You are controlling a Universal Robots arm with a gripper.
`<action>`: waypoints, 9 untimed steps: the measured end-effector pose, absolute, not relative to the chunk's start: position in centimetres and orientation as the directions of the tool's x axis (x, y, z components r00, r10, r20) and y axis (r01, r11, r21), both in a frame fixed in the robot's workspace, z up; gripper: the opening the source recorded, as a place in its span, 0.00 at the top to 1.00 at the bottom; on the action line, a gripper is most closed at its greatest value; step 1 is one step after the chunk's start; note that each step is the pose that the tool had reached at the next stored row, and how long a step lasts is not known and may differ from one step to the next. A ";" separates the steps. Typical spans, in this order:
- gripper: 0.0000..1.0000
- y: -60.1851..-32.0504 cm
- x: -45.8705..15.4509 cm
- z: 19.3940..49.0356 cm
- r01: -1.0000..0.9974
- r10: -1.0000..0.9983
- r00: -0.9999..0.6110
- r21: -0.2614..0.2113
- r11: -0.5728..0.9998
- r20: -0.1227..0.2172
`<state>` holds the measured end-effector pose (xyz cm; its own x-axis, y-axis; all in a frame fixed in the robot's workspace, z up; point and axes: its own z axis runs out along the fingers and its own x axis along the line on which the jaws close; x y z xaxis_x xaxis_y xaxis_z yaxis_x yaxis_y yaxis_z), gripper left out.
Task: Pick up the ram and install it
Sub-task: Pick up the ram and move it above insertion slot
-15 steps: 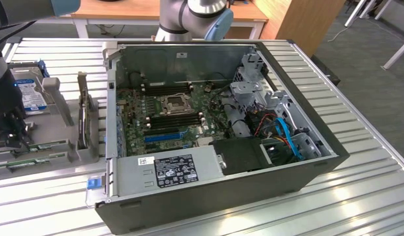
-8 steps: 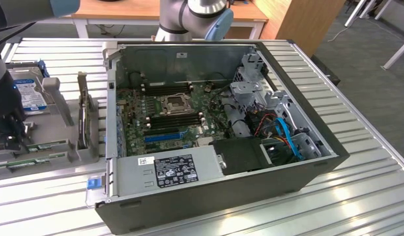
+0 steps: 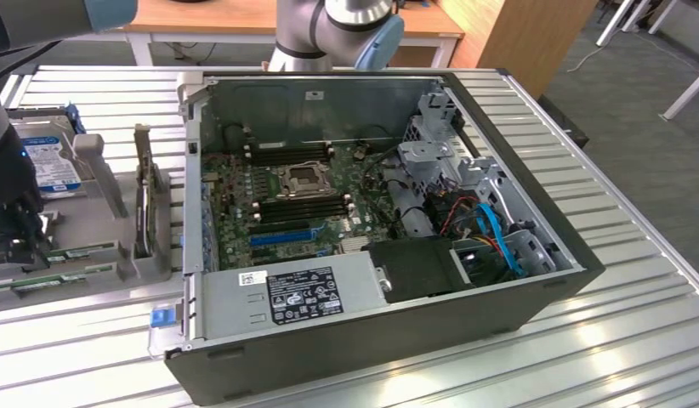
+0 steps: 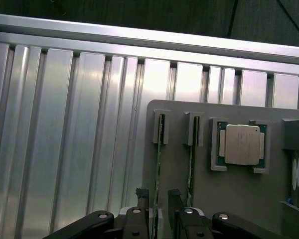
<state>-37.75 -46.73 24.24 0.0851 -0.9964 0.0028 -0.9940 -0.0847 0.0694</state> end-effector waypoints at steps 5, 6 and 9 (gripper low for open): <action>0.70 -46.7 -37.8 23.8 -0.994 -0.996 0.085 0.069 -0.085 0.003; 0.70 -46.7 -37.8 23.7 -0.994 -0.996 0.085 0.069 -0.085 0.003; 0.70 -46.7 -37.8 23.3 -0.994 -0.996 0.085 0.069 -0.085 0.003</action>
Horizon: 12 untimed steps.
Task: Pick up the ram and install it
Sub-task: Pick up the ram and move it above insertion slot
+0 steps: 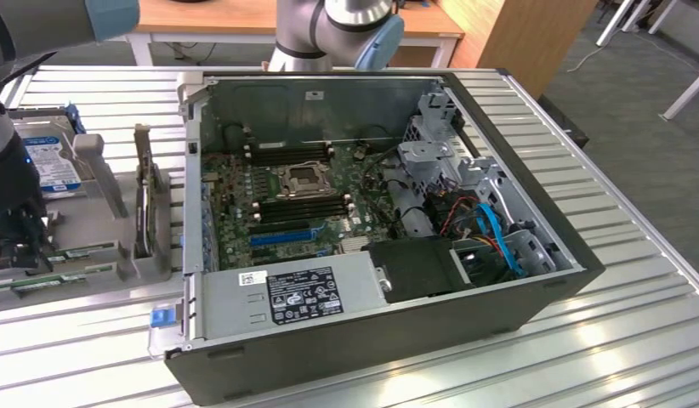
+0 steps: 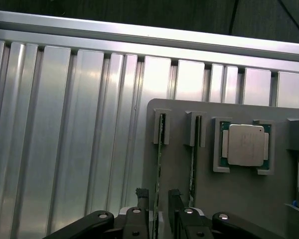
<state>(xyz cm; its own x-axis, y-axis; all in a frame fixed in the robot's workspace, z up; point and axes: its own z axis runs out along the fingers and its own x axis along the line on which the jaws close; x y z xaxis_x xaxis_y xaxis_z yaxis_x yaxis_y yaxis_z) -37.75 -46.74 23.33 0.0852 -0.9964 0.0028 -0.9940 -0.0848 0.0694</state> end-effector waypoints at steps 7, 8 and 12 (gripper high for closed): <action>0.70 -46.7 -37.8 22.4 -0.994 -0.996 0.085 0.069 -0.085 0.003; 0.70 -46.7 -37.8 22.3 -0.994 -0.996 0.085 0.069 -0.085 0.003; 0.70 -46.7 -37.8 21.7 -0.994 -0.996 0.085 0.069 -0.085 0.003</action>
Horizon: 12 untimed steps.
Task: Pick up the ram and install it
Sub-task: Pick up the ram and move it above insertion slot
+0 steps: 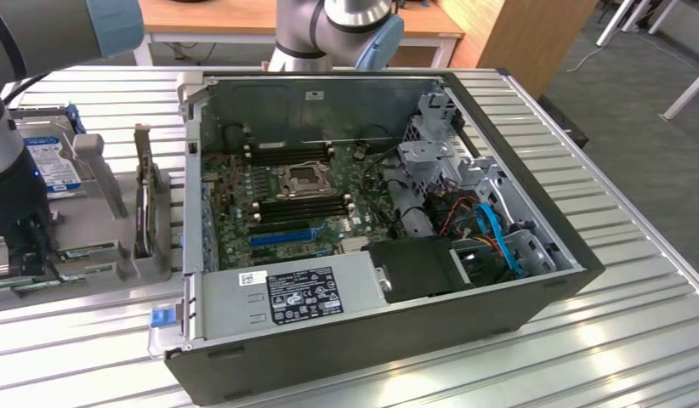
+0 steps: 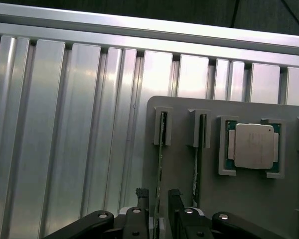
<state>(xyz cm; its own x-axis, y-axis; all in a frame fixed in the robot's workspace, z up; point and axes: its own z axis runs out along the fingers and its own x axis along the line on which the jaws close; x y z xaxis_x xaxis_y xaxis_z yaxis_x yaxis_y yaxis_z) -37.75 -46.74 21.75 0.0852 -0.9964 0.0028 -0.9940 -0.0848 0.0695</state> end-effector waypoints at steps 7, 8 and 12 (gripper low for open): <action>0.70 -46.7 -37.8 21.2 -0.994 -0.996 0.085 0.070 -0.085 0.003; 0.70 -46.7 -37.8 21.2 -0.994 -0.996 0.085 0.070 -0.085 0.003; 0.70 -46.7 -37.7 21.2 -0.994 -0.996 0.085 0.069 -0.085 0.003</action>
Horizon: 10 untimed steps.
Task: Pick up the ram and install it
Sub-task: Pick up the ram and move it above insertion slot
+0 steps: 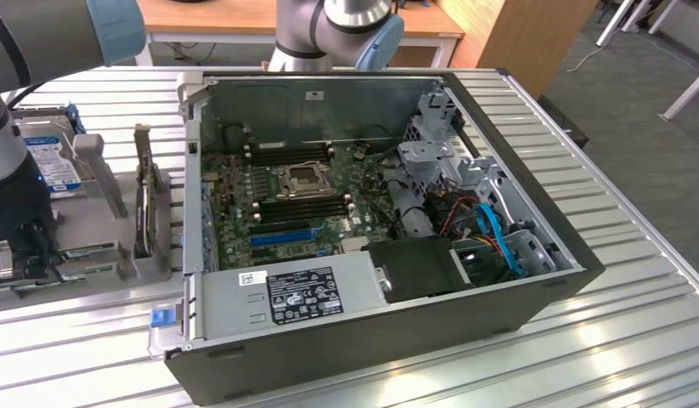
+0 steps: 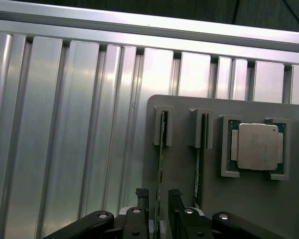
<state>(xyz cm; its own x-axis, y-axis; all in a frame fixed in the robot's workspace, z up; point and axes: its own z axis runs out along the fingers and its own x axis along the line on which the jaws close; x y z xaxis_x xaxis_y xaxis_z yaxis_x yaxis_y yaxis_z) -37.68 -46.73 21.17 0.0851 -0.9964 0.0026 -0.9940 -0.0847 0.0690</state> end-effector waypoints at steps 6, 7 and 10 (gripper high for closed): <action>0.70 -46.7 -36.9 21.2 -0.994 -0.996 0.085 0.070 -0.085 0.003; 0.70 -46.7 -36.7 21.2 -0.994 -0.996 0.085 0.070 -0.085 0.003; 0.70 -46.7 -36.4 21.2 -0.994 -0.996 0.085 0.070 -0.085 0.003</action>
<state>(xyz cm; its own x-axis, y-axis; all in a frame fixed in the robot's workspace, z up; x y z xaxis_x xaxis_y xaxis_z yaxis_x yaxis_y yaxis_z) -36.39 -46.74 21.19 0.0853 -0.9964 0.0027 -0.9939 -0.0849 0.0698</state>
